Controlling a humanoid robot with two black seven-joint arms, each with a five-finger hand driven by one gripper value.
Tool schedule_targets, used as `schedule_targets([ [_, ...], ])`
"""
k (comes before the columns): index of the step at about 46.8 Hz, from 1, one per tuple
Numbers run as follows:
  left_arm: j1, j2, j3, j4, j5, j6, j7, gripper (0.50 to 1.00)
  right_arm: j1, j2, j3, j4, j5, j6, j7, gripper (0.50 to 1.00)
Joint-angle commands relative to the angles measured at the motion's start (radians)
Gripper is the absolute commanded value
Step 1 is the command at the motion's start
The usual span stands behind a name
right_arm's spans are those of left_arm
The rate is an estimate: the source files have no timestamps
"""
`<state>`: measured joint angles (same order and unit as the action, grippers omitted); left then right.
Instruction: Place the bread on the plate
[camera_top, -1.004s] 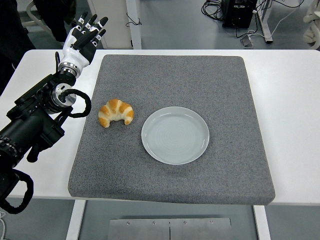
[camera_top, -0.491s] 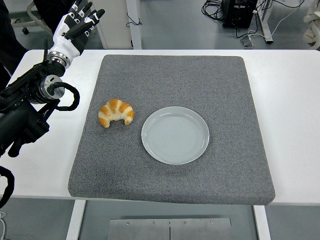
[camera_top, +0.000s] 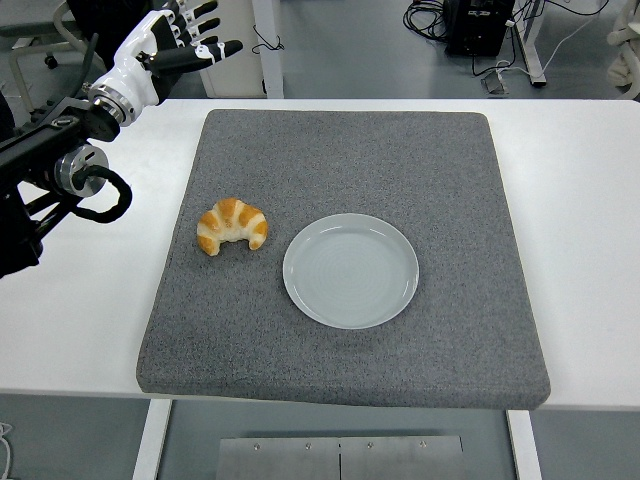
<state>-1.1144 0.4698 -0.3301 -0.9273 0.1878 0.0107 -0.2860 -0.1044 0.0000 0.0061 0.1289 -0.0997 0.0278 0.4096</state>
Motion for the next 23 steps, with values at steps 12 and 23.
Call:
schedule_targets([
  [12,-0.002,0.038,0.04,-0.051,0.304,0.015,0.071,0.942,0.0,0.0,0.0,0.0,0.0,0.0,0.0,1.0],
  [23,-0.001,0.095,0.066,-0.154,0.43,0.015,0.114,0.942,0.0,0.0,0.0,0.0,0.0,0.0,0.0,1.0],
])
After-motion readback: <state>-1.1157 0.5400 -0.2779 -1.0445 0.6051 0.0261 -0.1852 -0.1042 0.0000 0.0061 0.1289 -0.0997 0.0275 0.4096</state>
